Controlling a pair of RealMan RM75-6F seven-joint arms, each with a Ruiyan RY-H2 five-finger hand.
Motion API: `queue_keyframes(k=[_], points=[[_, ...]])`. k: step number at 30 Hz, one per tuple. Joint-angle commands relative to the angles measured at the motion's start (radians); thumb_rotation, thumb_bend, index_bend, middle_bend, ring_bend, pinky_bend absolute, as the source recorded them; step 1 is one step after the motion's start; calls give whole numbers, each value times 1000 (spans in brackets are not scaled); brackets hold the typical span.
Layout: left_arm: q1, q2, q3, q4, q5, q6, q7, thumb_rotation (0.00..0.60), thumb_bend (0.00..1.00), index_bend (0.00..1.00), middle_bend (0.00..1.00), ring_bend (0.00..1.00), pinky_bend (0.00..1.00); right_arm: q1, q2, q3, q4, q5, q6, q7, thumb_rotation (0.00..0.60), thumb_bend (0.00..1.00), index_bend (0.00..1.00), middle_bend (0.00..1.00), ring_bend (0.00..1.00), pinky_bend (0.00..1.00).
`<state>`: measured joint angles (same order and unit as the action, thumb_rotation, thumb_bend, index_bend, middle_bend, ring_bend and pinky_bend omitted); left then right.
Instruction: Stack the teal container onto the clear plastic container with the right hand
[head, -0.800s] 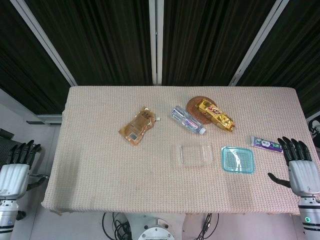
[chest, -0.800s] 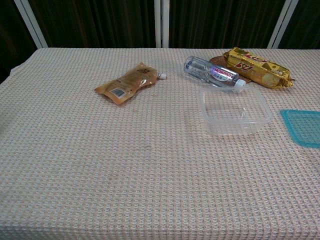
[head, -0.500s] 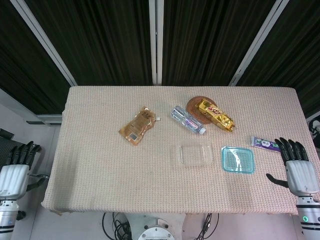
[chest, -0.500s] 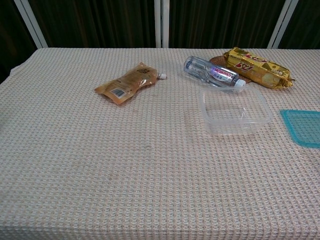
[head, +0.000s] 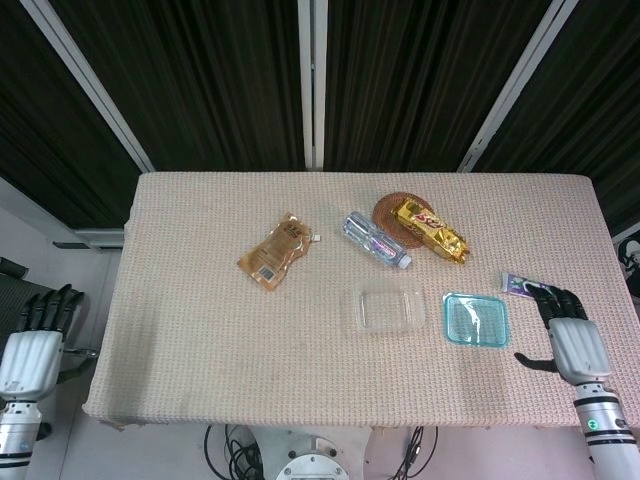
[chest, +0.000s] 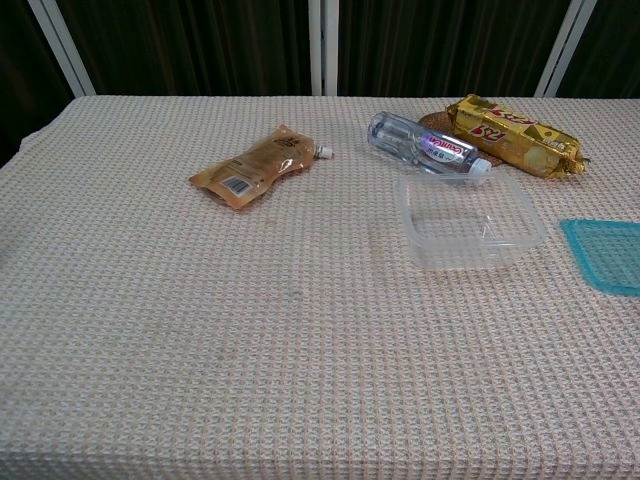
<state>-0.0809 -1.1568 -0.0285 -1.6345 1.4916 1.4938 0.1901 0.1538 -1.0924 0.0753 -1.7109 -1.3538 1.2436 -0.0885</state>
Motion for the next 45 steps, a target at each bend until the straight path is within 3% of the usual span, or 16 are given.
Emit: queue_keyframes(k=[1, 11, 21, 32, 37, 45], points=[[-1, 0, 3, 4, -10, -12, 1, 600, 0, 88, 0, 0, 8, 85, -25, 13, -5, 112, -158, -35, 600, 0, 0, 138, 0, 0], [-6, -2, 6, -4, -29, -41, 8, 600, 0, 88, 0, 0, 8, 204, -110, 32, 87, 257, -337, -81, 600, 0, 0, 136, 0, 0], [-13, 4, 7, -21, -36, -56, 25, 600, 0, 88, 0, 0, 8, 280, -175, 24, 158, 326, -401, -151, 600, 0, 0, 120, 0, 0], [-17, 9, 7, -32, -48, -68, 34, 600, 0, 88, 0, 0, 8, 304, -196, 8, 186, 337, -417, -137, 600, 0, 0, 132, 0, 0], [-19, 9, 5, -33, -49, -69, 35, 600, 0, 88, 0, 0, 8, 308, -194, 4, 196, 331, -413, -126, 600, 0, 0, 185, 0, 0], [-17, 15, 9, -40, -54, -71, 36, 600, 0, 88, 0, 0, 9, 300, -149, -3, 185, 251, -379, -81, 600, 47, 34, 361, 0, 0]])
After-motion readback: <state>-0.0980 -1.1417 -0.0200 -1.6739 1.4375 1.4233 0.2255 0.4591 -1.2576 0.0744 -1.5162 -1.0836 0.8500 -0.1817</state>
